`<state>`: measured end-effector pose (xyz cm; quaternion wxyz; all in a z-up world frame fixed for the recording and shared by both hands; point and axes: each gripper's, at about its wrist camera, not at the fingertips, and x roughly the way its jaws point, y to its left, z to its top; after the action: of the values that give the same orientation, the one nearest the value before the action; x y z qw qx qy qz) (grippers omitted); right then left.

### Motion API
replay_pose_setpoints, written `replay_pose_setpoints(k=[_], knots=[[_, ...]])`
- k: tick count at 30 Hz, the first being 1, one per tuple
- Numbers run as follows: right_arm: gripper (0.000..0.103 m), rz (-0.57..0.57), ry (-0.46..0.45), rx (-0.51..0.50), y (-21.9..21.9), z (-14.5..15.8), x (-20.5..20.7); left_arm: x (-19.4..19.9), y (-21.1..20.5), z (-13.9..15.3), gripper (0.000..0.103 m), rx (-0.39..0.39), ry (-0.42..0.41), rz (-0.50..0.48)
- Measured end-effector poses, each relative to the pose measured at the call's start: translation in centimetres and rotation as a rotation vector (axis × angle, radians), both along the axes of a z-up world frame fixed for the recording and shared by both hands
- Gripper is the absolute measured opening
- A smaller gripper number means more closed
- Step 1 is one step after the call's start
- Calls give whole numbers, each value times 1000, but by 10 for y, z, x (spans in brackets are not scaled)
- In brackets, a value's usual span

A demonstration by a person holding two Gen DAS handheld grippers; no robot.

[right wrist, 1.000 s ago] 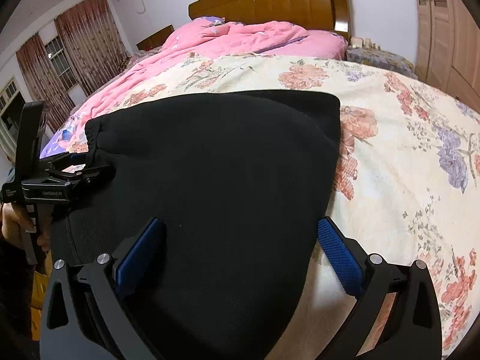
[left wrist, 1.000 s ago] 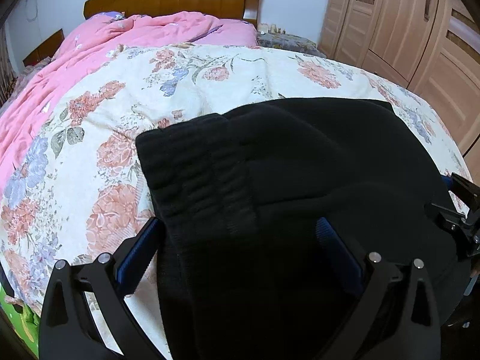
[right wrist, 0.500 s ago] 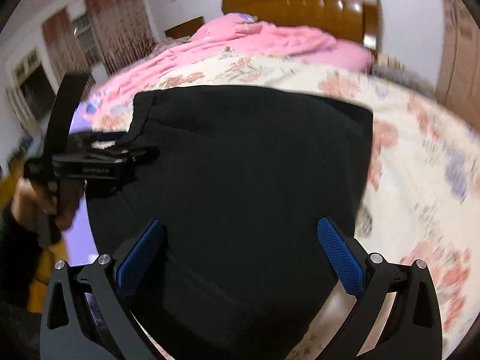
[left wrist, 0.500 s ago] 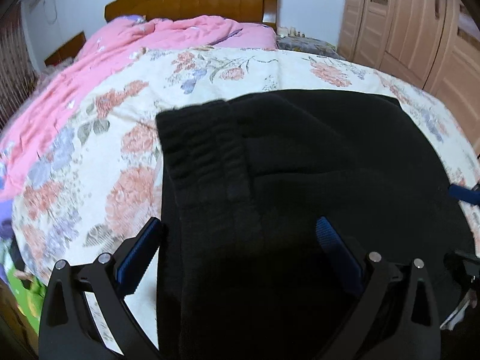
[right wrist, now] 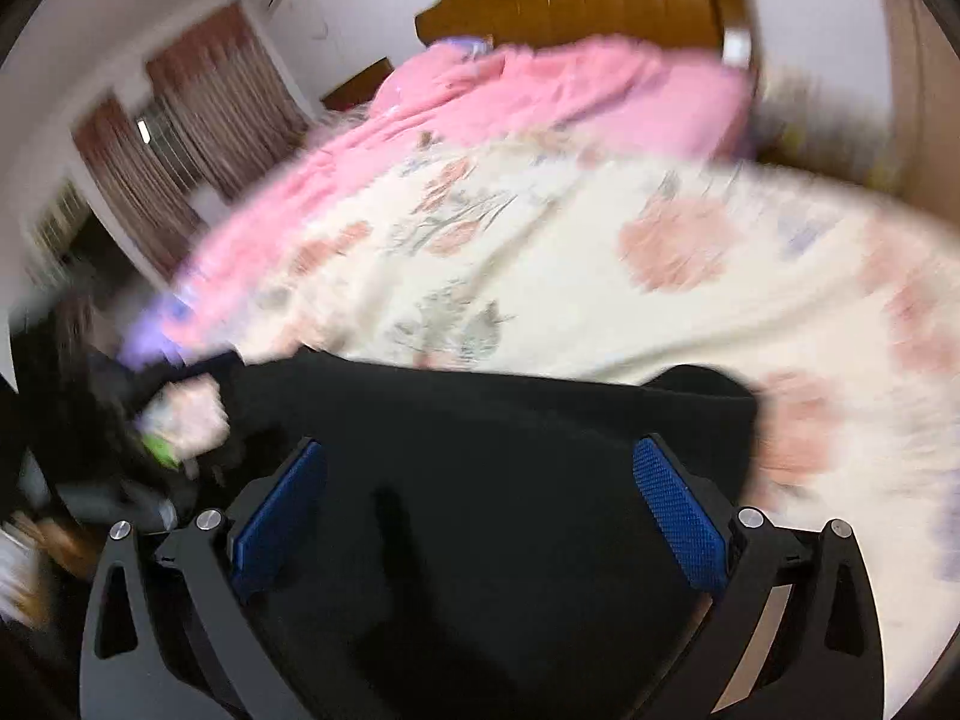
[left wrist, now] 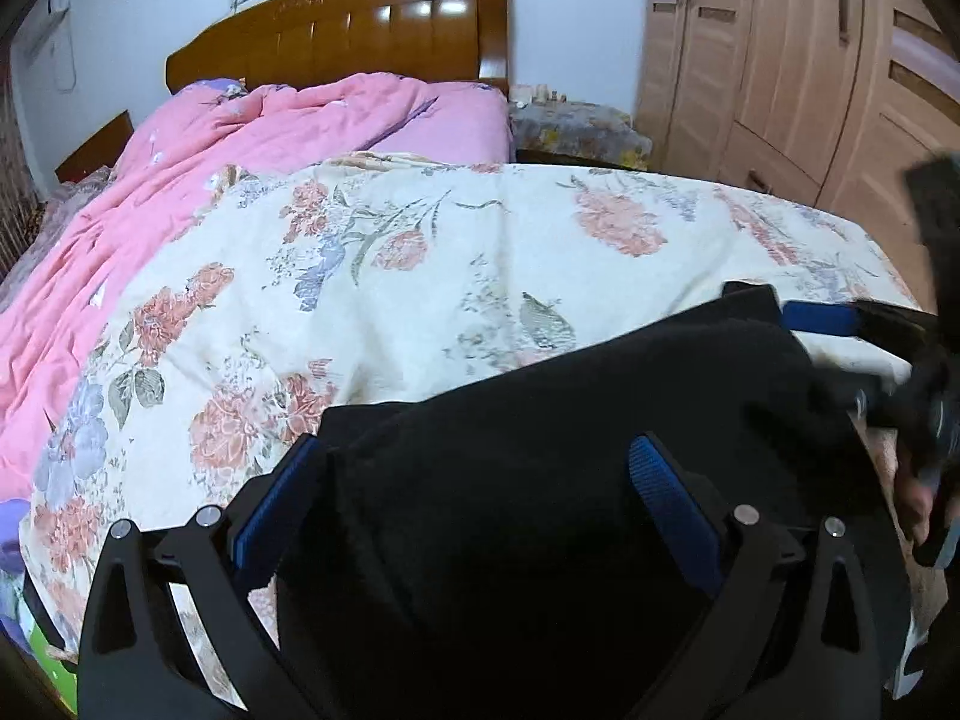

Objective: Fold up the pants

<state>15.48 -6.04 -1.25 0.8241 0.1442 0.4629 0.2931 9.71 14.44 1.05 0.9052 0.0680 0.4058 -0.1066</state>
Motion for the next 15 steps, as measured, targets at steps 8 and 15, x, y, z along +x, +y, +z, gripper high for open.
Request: replay_pose_setpoints(k=[8, 15], knots=[[99, -51, -15, 67, -4, 15, 11, -13, -2, -23, 101, 97, -18, 20], [99, 56, 107, 40, 31, 1, 37, -11, 2, -23, 101, 75, -10, 22]])
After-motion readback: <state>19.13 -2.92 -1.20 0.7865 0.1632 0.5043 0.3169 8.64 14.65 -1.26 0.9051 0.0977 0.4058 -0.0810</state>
